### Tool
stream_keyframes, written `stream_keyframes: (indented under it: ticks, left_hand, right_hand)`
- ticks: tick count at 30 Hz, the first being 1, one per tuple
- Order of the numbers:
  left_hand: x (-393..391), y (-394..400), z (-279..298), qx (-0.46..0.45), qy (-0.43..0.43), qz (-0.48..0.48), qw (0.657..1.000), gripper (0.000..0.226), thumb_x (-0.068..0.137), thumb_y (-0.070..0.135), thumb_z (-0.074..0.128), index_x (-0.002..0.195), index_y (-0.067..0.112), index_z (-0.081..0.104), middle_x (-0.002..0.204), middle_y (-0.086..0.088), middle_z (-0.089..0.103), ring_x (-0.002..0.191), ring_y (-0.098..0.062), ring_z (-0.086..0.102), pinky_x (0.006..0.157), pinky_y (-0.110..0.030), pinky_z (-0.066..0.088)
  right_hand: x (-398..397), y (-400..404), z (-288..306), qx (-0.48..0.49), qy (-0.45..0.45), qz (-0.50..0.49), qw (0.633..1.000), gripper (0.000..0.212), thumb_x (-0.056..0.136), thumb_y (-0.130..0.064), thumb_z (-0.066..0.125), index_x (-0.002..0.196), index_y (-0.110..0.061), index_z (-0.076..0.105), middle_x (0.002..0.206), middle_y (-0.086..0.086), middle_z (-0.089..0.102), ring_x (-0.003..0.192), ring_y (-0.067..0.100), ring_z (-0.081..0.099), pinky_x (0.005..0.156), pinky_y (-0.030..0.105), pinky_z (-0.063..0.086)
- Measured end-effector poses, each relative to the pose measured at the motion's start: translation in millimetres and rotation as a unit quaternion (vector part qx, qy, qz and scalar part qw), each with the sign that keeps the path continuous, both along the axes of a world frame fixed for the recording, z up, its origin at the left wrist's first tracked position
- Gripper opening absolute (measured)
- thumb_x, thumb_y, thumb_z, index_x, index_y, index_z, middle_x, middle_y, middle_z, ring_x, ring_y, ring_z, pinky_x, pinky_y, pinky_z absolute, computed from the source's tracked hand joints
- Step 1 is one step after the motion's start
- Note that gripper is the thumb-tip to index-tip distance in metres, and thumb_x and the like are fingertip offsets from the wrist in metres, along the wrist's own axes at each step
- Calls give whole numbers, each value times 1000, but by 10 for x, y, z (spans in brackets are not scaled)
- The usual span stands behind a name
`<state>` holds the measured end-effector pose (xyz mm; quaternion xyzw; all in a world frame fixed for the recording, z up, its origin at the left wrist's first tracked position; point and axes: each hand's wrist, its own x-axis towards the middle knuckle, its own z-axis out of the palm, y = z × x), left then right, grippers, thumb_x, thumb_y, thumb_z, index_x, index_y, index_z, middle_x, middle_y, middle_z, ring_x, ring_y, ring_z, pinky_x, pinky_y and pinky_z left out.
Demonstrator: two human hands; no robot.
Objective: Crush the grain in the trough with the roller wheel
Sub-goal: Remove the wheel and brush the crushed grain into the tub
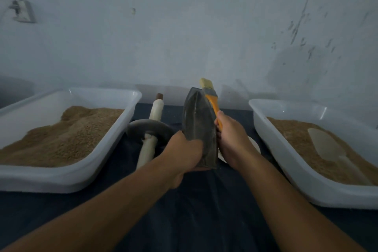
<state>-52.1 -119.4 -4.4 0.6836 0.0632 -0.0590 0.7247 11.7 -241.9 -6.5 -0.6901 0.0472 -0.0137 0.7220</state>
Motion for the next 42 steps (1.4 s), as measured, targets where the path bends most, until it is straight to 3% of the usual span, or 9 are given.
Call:
stream_keyframes:
  ticks: [8,19,21,23,25,31,35,39,42]
  left_hand:
    - [87,68,-88,-48,70,-3,996,30,92,0,54,122,-2,60,109,-21,70,89,-33,73,63,-36,60]
    - [141,104,-233,-54,82,-12,995,27,93,0,55,119,-4,63,110,-22,70,93,-32,71,63,-35,60]
    - [133,114,-310,-42,78,-20,996,29,94,0,55,121,1,61,111,-21,69,95,-32,71,64,-36,61]
    - [121,132,-371,-44,74,-20,996,27,93,0,54,118,4,63,108,-18,72,95,-31,72,64,-36,60]
    - [121,146,-408,-57,71,-12,996,27,92,-3,52,114,4,65,104,-17,73,94,-32,71,65,-39,61]
    - [147,163,-427,-62,89,-5,994,36,91,2,53,127,7,51,118,-20,64,92,-37,71,60,-37,60]
    - [83,190,-430,-22,89,-12,996,33,94,18,58,126,19,52,108,-17,70,71,-28,74,54,-28,55]
    - [-52,266,-469,33,52,-10,998,22,97,36,59,116,24,59,91,-8,74,59,-18,70,51,-24,52]
    - [-178,334,-508,80,-17,-3,997,18,97,42,57,108,30,63,81,2,73,59,-18,69,52,-26,54]
  right_hand:
    - [83,48,-143,-42,19,9,999,31,99,-38,47,73,-21,46,69,1,45,68,21,44,72,41,35]
    - [139,57,-251,-75,24,25,997,31,89,-49,46,74,-22,50,76,5,49,78,26,49,76,46,42]
    - [140,-32,-268,-107,26,26,994,33,96,-46,43,81,-20,56,86,10,59,85,28,61,85,52,52]
    - [112,-203,-255,-147,16,-3,989,36,100,-43,41,90,-15,62,90,7,68,84,22,68,79,42,58]
    - [89,-457,-249,-230,3,-44,972,36,99,-39,40,87,-12,61,77,4,63,69,20,62,66,38,52]
    - [-38,-993,-359,-386,83,-79,916,25,103,-31,45,92,-17,62,87,3,59,79,21,56,75,41,47]
    - [-106,-1062,-425,-416,92,-63,903,30,103,-28,41,100,-10,65,80,8,62,68,21,56,67,39,49]
    - [-201,-1050,-490,-431,109,-40,895,26,103,-43,45,119,-22,45,84,9,71,63,20,68,59,34,57]
    - [-284,-1044,-518,-489,93,-11,867,54,97,-51,57,144,-35,36,98,5,72,69,17,72,63,34,60]
